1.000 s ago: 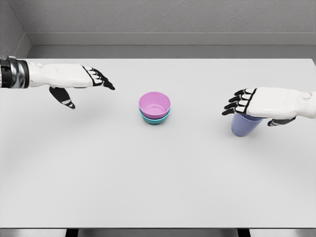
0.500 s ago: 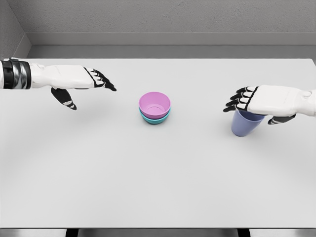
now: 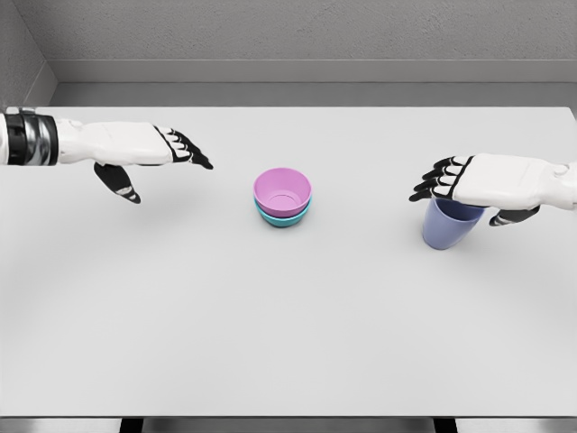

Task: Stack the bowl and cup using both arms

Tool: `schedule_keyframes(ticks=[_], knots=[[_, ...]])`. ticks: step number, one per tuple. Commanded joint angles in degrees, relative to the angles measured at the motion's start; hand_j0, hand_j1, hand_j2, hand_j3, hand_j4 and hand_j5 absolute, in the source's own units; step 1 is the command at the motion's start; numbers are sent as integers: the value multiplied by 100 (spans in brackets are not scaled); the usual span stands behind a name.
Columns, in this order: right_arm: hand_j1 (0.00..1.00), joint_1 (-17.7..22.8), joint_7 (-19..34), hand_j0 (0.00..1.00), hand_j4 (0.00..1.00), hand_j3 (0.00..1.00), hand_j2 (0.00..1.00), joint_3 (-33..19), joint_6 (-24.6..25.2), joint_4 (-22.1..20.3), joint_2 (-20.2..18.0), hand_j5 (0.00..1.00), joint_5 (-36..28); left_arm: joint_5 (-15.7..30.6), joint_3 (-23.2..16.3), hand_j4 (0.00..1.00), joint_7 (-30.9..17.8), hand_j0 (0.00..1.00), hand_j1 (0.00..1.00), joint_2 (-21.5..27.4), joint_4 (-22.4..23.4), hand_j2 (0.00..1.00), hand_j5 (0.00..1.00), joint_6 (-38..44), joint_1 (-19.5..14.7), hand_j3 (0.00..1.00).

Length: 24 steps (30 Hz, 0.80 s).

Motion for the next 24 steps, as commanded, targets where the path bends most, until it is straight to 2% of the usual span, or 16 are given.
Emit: schedule_keyframes(ticks=[1,24], knots=[[100,0,-2,100,100,100,100,-3,15,16,13,100,-22,32,6,100,3,100,100,3,0,100,100,14,0,100],[100,0,-2,100,100,100,100,15,15,192,136,100,66,-21,-2,100,-6,100,100,-85,0,100,100,14,35,100]])
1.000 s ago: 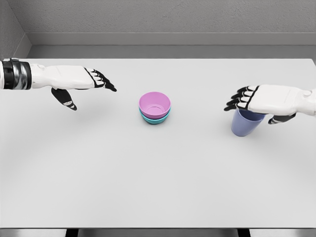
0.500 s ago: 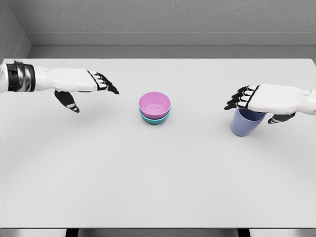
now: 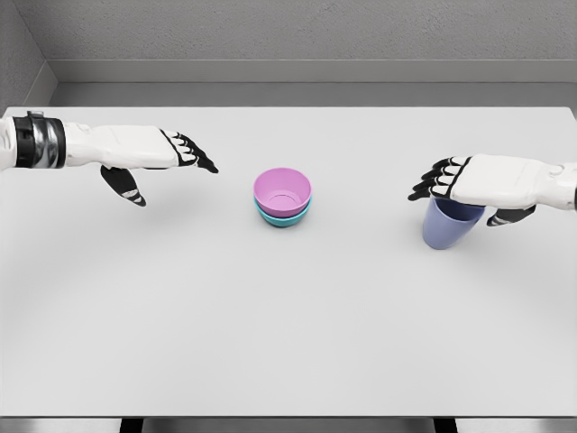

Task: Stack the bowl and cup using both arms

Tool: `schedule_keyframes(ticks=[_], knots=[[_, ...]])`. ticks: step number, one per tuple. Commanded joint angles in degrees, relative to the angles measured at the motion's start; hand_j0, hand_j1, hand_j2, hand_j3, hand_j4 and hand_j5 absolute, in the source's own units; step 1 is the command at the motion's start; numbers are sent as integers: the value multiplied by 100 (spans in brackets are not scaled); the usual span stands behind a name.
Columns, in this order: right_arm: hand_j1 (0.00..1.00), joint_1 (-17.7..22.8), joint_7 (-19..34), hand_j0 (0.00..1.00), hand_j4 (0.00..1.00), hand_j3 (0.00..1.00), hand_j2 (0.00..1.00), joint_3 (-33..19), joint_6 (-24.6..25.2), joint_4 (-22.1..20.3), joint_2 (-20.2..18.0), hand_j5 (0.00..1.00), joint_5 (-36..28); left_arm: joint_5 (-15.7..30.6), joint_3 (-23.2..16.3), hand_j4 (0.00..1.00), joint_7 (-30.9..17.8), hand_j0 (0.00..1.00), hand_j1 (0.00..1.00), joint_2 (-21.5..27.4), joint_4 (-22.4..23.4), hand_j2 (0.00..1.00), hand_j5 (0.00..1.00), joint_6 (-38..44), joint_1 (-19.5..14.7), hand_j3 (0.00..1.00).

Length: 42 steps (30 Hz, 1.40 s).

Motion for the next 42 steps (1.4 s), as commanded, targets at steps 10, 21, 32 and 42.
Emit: schedule_keyframes(ticks=[10,21,32,42], knots=[[100,9,-2,100,100,100,100,37,15,94,60,100,51,31,11,100,2,100,100,4,0,100,100,14,0,100],[100,9,-2,100,100,100,100,55,15,120,78,100,86,31,2,100,2,100,100,-5,0,100,100,14,0,100],[100,18,-2,100,100,100,100,55,15,120,157,100,95,31,2,100,2,100,100,-5,0,100,100,14,35,100],[100,53,-2,100,100,100,100,55,15,138,166,100,156,31,2,100,2,100,100,-5,0,100,100,14,35,100]])
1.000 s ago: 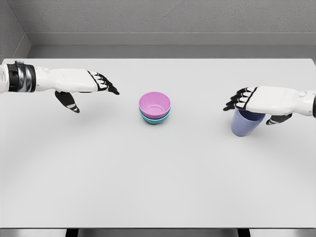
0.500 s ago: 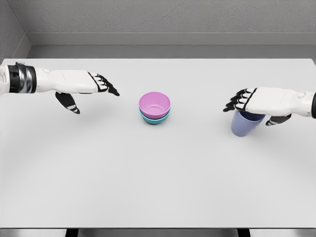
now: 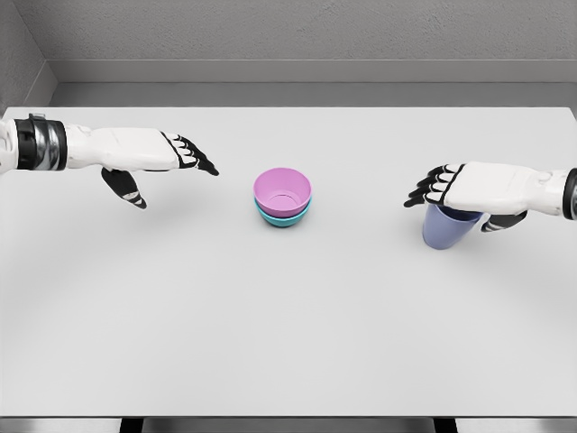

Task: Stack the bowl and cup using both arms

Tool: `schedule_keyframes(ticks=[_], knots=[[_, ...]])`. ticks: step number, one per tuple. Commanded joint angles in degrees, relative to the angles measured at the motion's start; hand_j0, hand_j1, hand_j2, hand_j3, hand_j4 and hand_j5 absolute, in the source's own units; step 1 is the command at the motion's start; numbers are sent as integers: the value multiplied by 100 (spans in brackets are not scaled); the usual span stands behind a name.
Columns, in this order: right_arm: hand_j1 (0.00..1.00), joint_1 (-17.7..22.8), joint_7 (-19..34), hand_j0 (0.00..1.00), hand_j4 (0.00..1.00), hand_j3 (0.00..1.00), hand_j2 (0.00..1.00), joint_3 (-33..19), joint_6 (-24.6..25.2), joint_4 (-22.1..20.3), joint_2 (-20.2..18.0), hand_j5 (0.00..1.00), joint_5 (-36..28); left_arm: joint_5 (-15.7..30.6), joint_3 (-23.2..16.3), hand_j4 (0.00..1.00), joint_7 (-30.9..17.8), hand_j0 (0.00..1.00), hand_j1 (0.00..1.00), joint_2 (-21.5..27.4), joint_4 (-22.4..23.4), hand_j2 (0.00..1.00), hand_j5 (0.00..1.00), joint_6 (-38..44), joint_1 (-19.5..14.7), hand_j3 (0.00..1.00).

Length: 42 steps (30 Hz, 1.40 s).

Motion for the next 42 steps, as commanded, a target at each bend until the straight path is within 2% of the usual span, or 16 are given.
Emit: schedule_keyframes(ticks=[1,5,10,17,24,29,34,39,42], knots=[[100,0,-2,100,100,100,100,-6,14,7,-1,100,-21,31,5,100,2,100,100,3,0,100,100,14,0,100],[99,0,-2,99,99,99,99,-15,14,7,-1,99,-13,31,5,100,2,100,100,3,0,100,100,14,0,100],[89,0,-2,89,89,89,89,-6,14,7,-9,89,-13,31,13,100,2,100,100,3,0,100,100,14,0,100],[84,9,-2,84,84,84,84,-6,14,7,-9,84,-21,31,13,100,2,100,100,12,-8,100,100,14,0,100],[84,53,-2,84,84,84,84,-6,14,7,-9,84,-4,31,5,100,2,100,100,12,0,100,100,14,9,100],[74,53,-2,74,74,74,74,-33,14,7,-18,74,-12,31,13,100,2,100,100,12,-8,100,100,14,9,100],[73,53,-2,73,73,73,73,-59,14,7,-27,73,-13,31,5,100,2,100,100,12,-8,100,100,14,9,100],[59,53,-2,59,59,59,59,-59,14,7,-36,59,-21,31,13,100,2,100,100,12,-8,100,100,14,9,100],[57,53,-2,57,57,57,57,-59,14,7,-36,57,-21,31,13,100,2,100,100,12,-8,100,100,14,9,100]])
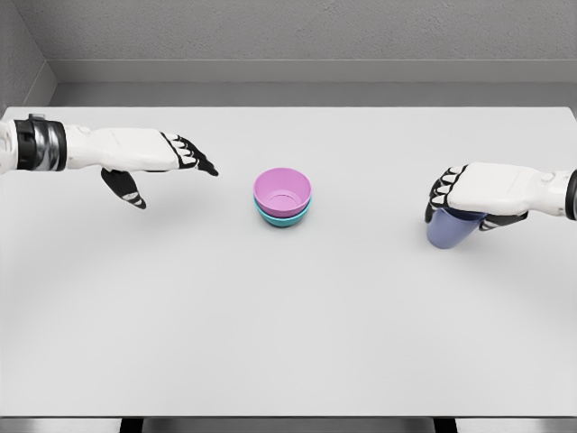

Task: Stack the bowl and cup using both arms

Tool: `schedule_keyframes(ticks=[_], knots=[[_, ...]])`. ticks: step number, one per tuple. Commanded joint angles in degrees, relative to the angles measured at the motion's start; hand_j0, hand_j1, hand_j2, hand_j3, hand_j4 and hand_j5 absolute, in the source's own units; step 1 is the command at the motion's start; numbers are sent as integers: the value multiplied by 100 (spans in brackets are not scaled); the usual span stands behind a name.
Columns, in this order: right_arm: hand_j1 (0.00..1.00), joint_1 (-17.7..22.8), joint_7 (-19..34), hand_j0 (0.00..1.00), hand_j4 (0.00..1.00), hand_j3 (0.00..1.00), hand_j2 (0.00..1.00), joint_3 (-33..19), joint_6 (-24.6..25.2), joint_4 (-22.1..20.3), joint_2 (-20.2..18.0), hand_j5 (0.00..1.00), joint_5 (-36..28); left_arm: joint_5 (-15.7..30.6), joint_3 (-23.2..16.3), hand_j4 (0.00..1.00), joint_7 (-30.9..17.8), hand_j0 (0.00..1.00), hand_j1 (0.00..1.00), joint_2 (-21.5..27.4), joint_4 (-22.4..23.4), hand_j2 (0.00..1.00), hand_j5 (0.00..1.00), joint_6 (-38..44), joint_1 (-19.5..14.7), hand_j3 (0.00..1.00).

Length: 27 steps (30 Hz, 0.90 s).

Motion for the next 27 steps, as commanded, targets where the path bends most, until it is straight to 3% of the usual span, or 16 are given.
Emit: schedule_keyframes(ticks=[1,10,18,27], knots=[[54,0,-3,54,54,54,54,-3,16,4,-9,54,-28,31,9,100,2,100,100,3,0,100,100,14,0,100],[40,0,-3,40,40,40,40,-21,16,4,-1,40,-64,31,9,100,10,100,100,3,0,100,100,14,0,100],[40,-9,-3,40,40,40,40,-214,16,40,17,40,-90,31,0,100,2,100,100,3,0,100,100,14,0,100],[41,-61,-3,41,41,41,41,-496,16,110,430,41,-108,31,9,100,2,100,100,3,0,100,100,14,0,100]])
